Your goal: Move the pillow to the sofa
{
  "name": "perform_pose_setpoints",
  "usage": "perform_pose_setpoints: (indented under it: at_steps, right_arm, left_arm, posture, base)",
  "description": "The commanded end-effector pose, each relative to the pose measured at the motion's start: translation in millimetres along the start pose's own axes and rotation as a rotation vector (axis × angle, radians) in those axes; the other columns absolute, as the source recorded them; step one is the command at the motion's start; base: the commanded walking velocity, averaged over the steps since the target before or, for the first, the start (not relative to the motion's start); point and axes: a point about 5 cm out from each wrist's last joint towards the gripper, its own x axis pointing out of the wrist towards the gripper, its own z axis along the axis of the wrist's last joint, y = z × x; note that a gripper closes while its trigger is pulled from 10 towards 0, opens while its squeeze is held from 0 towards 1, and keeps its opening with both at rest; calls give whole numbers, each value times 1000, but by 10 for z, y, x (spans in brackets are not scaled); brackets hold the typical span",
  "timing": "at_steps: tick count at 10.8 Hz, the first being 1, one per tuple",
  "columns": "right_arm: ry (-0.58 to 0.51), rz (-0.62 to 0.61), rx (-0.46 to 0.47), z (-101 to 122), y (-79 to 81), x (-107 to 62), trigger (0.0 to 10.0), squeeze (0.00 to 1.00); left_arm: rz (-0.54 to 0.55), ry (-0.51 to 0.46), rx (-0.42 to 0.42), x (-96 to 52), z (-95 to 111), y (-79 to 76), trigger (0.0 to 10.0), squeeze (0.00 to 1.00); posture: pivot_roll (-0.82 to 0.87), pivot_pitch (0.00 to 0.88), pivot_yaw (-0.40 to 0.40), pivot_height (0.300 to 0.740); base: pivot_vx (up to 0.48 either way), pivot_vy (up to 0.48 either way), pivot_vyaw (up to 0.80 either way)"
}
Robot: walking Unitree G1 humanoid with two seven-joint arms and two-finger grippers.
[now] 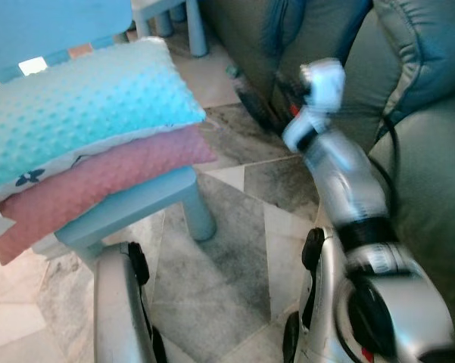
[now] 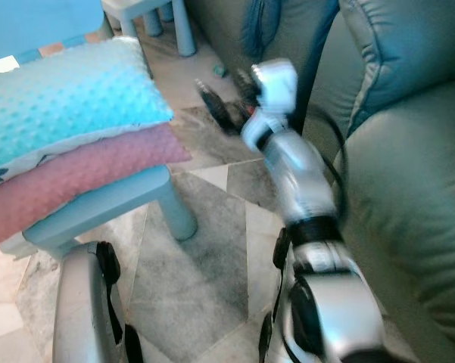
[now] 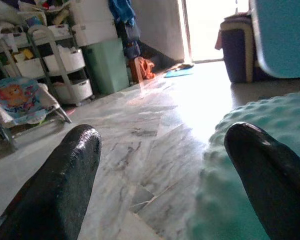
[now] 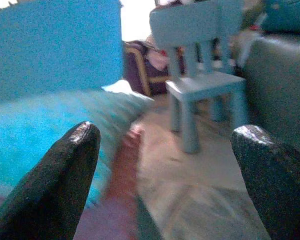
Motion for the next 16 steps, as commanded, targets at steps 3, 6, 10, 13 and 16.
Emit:
perform_pose_setpoints:
  at_steps: [3,6,10,13,16]
  right_arm:
    - [-37,129,77,143,260,314,10000,0]
    - [14,226,225,84,347,397,10000,0]
    - [74,240,278,-54,438,451,10000,0]
    - [28,138,140,70,411,526,10000,0]
    - [-9,81,73,213,251,505,10000,0]
  left_arm:
    - [7,164,-48,457,-274,111,10000,0]
    - [-133,270,-238,642,-320,-214,10000,0]
    - [-282,283,-422,813,-174,-514,10000,0]
    - [-461,338,-553,779,-152,-741,10000,0]
    - [-499,315,-643,821,-2,-774,10000,0]
  posture:
    - [-100,272,28,347]
    - [-109,318,26,347]
    - [-94,355,21,347]
    - [-74,373,20,347]
    - [-72,380,19,347]
  base:
    - [0,0,0]
    - [0,0,0]
    - [0,0,0]
    - [0,0,0]
    - [0,0,0]
